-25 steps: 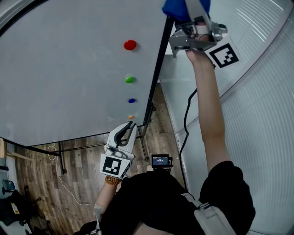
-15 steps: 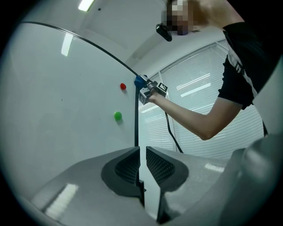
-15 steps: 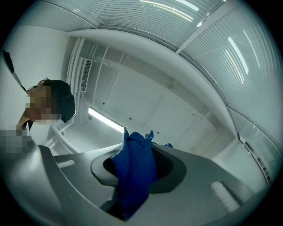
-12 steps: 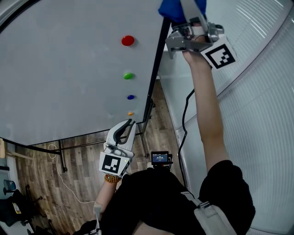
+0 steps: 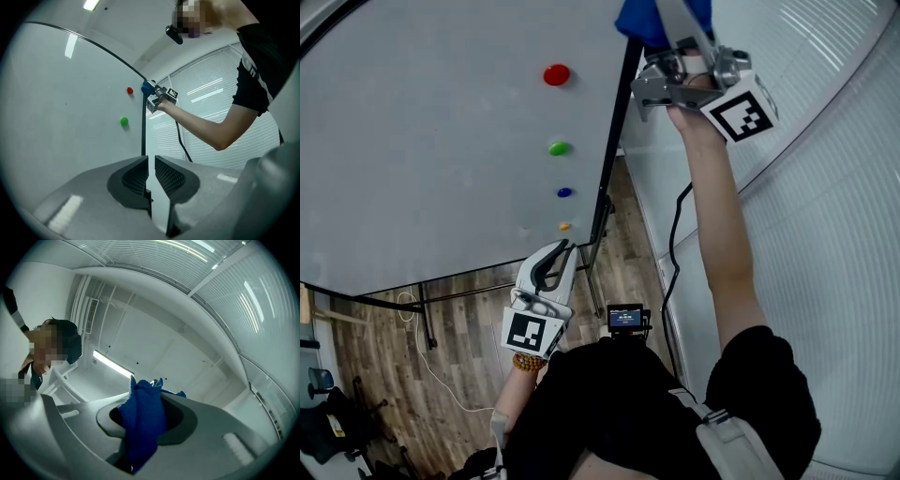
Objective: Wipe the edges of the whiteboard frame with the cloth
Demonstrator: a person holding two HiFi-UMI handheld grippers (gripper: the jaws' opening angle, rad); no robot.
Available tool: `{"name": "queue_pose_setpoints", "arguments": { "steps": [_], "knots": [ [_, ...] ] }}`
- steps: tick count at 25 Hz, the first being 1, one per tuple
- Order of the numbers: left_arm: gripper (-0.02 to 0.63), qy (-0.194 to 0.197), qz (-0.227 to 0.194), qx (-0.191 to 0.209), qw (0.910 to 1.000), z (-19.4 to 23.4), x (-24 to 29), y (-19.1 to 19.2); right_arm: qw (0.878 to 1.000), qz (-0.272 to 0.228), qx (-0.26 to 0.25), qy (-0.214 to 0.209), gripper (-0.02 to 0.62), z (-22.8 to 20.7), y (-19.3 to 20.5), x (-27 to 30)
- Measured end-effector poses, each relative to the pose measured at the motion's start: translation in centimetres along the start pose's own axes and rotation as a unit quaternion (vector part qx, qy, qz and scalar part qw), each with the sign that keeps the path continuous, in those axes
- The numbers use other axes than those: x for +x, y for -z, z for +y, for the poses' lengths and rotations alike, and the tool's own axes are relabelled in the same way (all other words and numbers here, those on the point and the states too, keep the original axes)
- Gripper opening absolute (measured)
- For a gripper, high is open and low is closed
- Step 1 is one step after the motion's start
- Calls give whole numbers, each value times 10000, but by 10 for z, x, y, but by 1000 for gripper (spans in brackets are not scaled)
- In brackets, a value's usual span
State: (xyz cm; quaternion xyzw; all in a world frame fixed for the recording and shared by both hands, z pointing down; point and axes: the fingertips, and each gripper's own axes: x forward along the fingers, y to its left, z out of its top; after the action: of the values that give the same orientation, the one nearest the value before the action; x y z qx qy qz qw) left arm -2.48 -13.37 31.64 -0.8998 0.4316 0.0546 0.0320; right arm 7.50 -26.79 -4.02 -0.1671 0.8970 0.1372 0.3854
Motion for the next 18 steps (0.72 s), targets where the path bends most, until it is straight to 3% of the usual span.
{"name": "queue_pose_setpoints", "arguments": {
  "steps": [8,18],
  "knots": [
    [149,-27,133,-75,9999,-2,-3,-4,10000,39,-34,68,138,5,-3,3],
    [149,90,-30,-56,9999,-8,-5,-22,9998,108,-58,128,138,14,-5,5]
  ]
}}
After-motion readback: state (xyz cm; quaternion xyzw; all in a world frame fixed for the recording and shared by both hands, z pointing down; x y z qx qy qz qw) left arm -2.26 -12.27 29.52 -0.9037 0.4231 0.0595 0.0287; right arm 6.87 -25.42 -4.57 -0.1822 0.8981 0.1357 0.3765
